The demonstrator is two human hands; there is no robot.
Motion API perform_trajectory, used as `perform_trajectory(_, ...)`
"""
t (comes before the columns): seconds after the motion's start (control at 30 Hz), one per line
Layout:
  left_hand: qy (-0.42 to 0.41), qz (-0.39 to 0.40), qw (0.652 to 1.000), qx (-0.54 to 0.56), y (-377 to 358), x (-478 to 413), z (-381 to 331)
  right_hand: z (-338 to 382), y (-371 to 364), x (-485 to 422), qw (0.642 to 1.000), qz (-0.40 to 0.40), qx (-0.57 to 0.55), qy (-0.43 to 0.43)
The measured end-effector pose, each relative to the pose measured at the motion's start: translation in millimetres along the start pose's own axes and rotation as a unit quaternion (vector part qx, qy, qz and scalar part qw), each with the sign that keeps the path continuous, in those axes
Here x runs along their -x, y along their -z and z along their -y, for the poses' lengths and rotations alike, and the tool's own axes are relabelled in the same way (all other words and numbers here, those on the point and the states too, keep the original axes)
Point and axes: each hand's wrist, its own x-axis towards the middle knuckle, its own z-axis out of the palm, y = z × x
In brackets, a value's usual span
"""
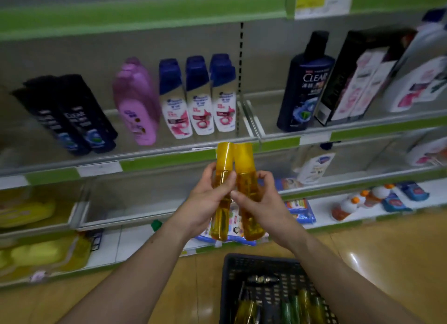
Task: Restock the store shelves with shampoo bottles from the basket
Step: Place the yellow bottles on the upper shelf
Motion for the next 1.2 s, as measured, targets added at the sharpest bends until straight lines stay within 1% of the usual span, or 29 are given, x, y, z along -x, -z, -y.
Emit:
perform_trajectory(0.07, 0.012, -0.015, 1.000, 0.011, -0.5, 3.6, -16.5, 10.1, -10.4, -2.4, 0.999, 0.024, 0.023, 0.008)
perform_trajectory(0.13, 0.022, -0.013, 0.998, 0.052, 4.0, 5.4, -36.0, 23.5, -18.2, -7.9, 0.998, 0.051, 0.018, 0.015)
perform_trajectory(0.27, -0.014, -0.010, 0.997, 0.078, 14.9, 12.5, -78.8, 58.6, -29.6, -21.5, 0.995, 0.090, -0.005, 0.044)
perform_trajectory(0.33, -0.031, -0.008, 0.998, 0.061, 16.5, 17.7, -101.4, 78.2, -36.8, -26.6, 0.993, 0.093, 0.001, 0.074)
perform_trajectory(0.4, -0.062, -0.023, 0.997, 0.026, 17.3, 22.8, -125.4, 98.4, -45.4, -31.5, 0.991, 0.089, 0.008, 0.103)
perform_trajectory(0.5, -0.127, -0.069, 0.989, -0.035, 13.7, 30.7, -159.9, 129.2, -58.3, -33.4, 0.986, 0.086, 0.021, 0.141)
perform_trajectory(0.57, -0.155, -0.083, 0.983, -0.046, 11.6, 36.2, -181.9, 150.8, -67.2, -34.2, 0.982, 0.081, 0.038, 0.165)
perform_trajectory(0.7, -0.176, -0.075, 0.981, -0.045, 6.7, 49.8, -222.4, 187.5, -82.3, -36.2, 0.974, 0.069, 0.063, 0.207)
perform_trajectory(0.8, -0.169, -0.077, 0.981, -0.047, 0.9, 53.0, -244.9, 209.1, -91.7, -36.7, 0.973, 0.080, 0.033, 0.216)
perform_trajectory(0.93, -0.200, -0.085, 0.971, -0.098, -2.7, 50.1, -277.2, 242.0, -105.3, -37.8, 0.969, 0.113, -0.030, 0.219)
perform_trajectory(1.03, -0.202, -0.101, 0.972, -0.068, -4.5, 41.0, -298.7, 261.4, -111.1, -42.9, 0.966, 0.133, -0.047, 0.217)
perform_trajectory(1.13, -0.207, -0.108, 0.971, -0.053, -6.6, 30.8, -318.9, 277.6, -115.5, -53.9, 0.972, 0.105, -0.038, 0.209)
perform_trajectory(1.2, -0.214, -0.095, 0.971, -0.055, -7.1, 24.7, -331.9, 288.0, -117.9, -61.6, 0.976, 0.083, -0.024, 0.202)
